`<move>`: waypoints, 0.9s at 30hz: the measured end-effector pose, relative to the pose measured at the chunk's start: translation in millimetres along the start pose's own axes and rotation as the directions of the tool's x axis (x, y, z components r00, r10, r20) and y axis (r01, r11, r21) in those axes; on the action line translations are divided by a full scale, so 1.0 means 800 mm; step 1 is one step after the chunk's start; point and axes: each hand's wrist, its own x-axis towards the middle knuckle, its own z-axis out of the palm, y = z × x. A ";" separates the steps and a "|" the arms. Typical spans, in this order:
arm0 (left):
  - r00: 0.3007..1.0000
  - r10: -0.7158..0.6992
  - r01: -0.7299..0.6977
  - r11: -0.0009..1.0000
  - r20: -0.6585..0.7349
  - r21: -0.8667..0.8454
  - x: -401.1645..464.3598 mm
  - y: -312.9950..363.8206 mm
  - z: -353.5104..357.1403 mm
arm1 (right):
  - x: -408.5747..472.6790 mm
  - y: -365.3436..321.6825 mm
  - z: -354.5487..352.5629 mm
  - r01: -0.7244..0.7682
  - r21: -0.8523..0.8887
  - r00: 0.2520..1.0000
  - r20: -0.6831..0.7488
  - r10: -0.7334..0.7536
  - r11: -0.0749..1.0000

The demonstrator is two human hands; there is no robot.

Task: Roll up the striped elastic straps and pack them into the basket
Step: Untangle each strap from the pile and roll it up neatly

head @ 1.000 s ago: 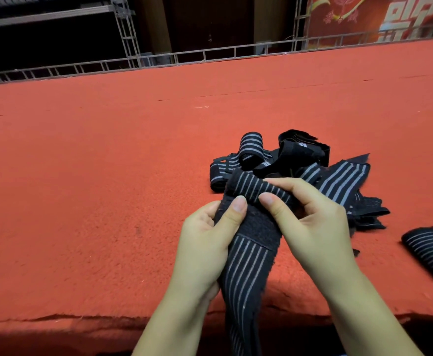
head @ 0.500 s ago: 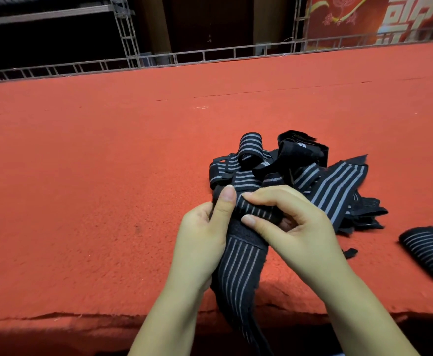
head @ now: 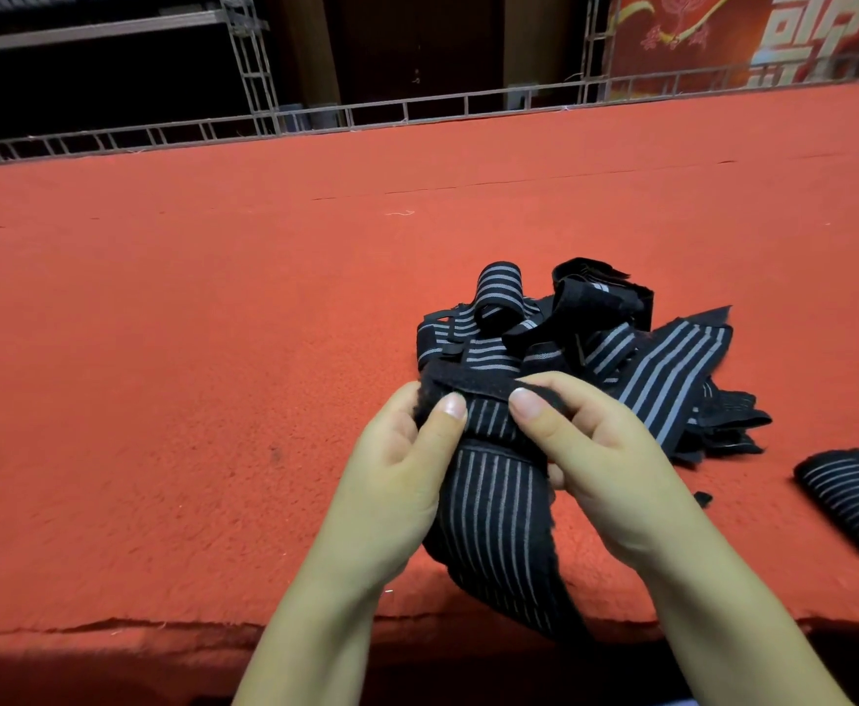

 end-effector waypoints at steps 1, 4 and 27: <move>1.000 0.008 -0.007 1.000 0.009 -0.007 0.000 0.001 0.001 | 0.000 -0.001 0.000 0.018 0.022 1.000 -0.006 -0.017 1.000; 0.999 0.004 -0.002 0.998 0.036 -0.063 0.002 -0.001 -0.002 | 0.002 -0.002 -0.002 0.077 0.064 0.996 -0.046 -0.075 0.995; 0.999 -0.039 0.039 0.999 -0.029 -0.016 -0.002 0.002 0.022 | 0.000 0.004 -0.004 0.293 -0.404 0.901 -0.186 -0.391 0.867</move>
